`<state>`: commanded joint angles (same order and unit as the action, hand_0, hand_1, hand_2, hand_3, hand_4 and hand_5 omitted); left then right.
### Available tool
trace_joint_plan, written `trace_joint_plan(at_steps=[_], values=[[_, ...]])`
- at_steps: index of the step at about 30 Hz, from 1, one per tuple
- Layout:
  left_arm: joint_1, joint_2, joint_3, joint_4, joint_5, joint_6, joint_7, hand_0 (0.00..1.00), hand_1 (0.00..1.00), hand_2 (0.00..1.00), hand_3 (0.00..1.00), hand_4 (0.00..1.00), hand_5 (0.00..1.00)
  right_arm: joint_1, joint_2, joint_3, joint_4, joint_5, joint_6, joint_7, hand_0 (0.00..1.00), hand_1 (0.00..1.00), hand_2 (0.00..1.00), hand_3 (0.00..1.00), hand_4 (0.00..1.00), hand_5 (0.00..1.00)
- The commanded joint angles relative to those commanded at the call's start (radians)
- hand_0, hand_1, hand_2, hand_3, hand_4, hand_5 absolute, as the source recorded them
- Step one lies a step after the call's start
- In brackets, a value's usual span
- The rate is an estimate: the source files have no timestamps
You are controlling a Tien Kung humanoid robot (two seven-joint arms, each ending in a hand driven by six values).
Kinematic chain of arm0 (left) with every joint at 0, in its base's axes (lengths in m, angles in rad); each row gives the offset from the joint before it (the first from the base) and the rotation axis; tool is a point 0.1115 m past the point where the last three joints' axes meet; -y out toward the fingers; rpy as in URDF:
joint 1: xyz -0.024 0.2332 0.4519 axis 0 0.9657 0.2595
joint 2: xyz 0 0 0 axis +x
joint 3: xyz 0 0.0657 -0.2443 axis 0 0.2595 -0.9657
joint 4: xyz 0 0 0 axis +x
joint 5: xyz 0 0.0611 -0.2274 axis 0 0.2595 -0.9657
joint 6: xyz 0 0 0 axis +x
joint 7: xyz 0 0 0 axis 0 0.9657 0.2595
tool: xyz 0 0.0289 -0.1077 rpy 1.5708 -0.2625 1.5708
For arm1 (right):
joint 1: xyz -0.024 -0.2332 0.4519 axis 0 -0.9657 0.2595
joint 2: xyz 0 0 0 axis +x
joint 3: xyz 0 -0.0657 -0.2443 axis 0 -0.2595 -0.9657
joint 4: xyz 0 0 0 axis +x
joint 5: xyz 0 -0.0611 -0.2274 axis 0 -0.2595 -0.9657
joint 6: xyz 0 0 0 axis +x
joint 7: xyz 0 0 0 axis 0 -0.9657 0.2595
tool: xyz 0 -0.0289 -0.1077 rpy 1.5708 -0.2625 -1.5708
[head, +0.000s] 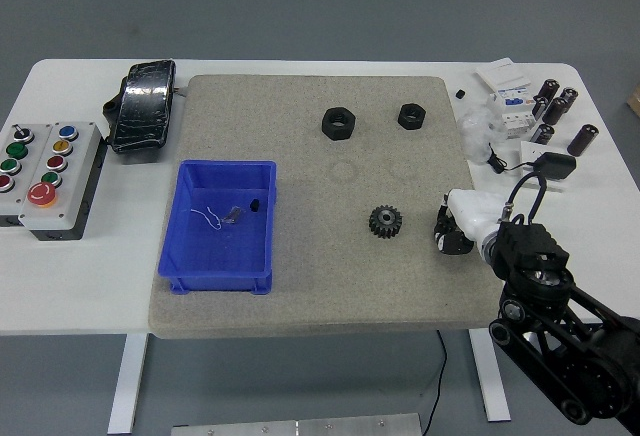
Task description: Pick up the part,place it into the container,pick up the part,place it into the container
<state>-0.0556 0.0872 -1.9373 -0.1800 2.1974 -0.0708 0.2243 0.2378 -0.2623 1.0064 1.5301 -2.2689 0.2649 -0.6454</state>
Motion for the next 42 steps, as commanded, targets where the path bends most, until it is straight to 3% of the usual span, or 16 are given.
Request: trace_joint_plan(at_steps=[6,12,16,17,22,23,28,29,34,35,40,42], values=[[0.001,-0.001,0.000,0.000,-0.001,0.000,0.001,0.647,0.541,0.552,0.613,0.653,0.298,0.016,-0.013,-0.019,0.013,0.000,-0.045,0.000,0.304,0.513,0.394,0.488,0.349,0.002],[0.002,0.001,-0.006,0.000,0.004,-0.001,0.005,0.647,0.543,0.552,0.614,0.656,0.314,0.130,-0.025,-0.128,0.065,0.021,-0.148,0.000,0.323,0.512,0.385,0.476,0.345,0.002],[-0.002,0.001,-0.006,0.000,0.007,-0.003,0.007,0.647,0.543,0.552,0.614,0.656,0.314,0.224,0.027,-0.226,0.053,0.085,-0.244,0.028,0.323,0.512,0.385,0.476,0.345,0.002],[-0.003,0.001,-0.005,0.000,0.006,-0.004,0.007,0.647,0.544,0.553,0.615,0.658,0.319,0.249,0.046,-0.255,0.041,0.105,-0.272,0.050,0.437,0.534,0.463,0.501,0.399,0.002],[-0.006,-0.002,0.003,0.000,0.002,-0.007,0.009,0.647,0.544,0.553,0.615,0.658,0.319,0.361,0.135,-0.397,-0.056,0.211,-0.393,0.180,0.437,0.534,0.463,0.501,0.399,0.002],[-0.006,-0.002,0.003,0.000,0.002,-0.007,0.010,0.647,0.544,0.553,0.616,0.665,0.326,0.379,0.145,-0.422,-0.071,0.224,-0.405,0.201,0.589,0.663,0.659,0.665,0.354,0.031],[-0.005,-0.003,-0.006,0.000,0.010,-0.006,0.015,0.647,0.544,0.553,0.616,0.665,0.326,0.437,0.166,-0.543,-0.117,0.233,-0.404,0.260,0.589,0.663,0.659,0.665,0.354,0.031],[-0.004,-0.003,-0.010,0.000,0.014,-0.006,0.016,0.647,0.544,0.554,0.616,0.668,0.329,0.441,0.168,-0.565,-0.122,0.230,-0.406,0.263,0.617,0.701,0.702,0.691,0.410,0.179],[-0.004,-0.004,-0.019,0.000,0.023,-0.005,0.019,0.647,0.544,0.554,0.616,0.668,0.329,0.453,0.175,-0.632,-0.139,0.223,-0.410,0.258,0.617,0.701,0.702,0.691,0.410,0.179],[-0.005,-0.004,-0.018,0.000,0.022,-0.005,0.019,0.647,0.544,0.554,0.617,0.669,0.330,0.453,0.177,-0.643,-0.143,0.224,-0.409,0.256,0.651,0.751,0.765,0.734,0.543,0.182],[-0.008,-0.005,-0.011,0.000,0.015,-0.006,0.017,0.647,0.544,0.554,0.617,0.669,0.330,0.449,0.181,-0.654,-0.150,0.221,-0.412,0.247,0.651,0.751,0.765,0.734,0.543,0.182],[-0.008,-0.006,-0.010,0.000,0.014,-0.007,0.018,0.647,0.544,0.554,0.616,0.669,0.331,0.446,0.180,-0.651,-0.149,0.219,-0.414,0.244,0.653,0.755,0.768,0.744,0.586,0.187]])
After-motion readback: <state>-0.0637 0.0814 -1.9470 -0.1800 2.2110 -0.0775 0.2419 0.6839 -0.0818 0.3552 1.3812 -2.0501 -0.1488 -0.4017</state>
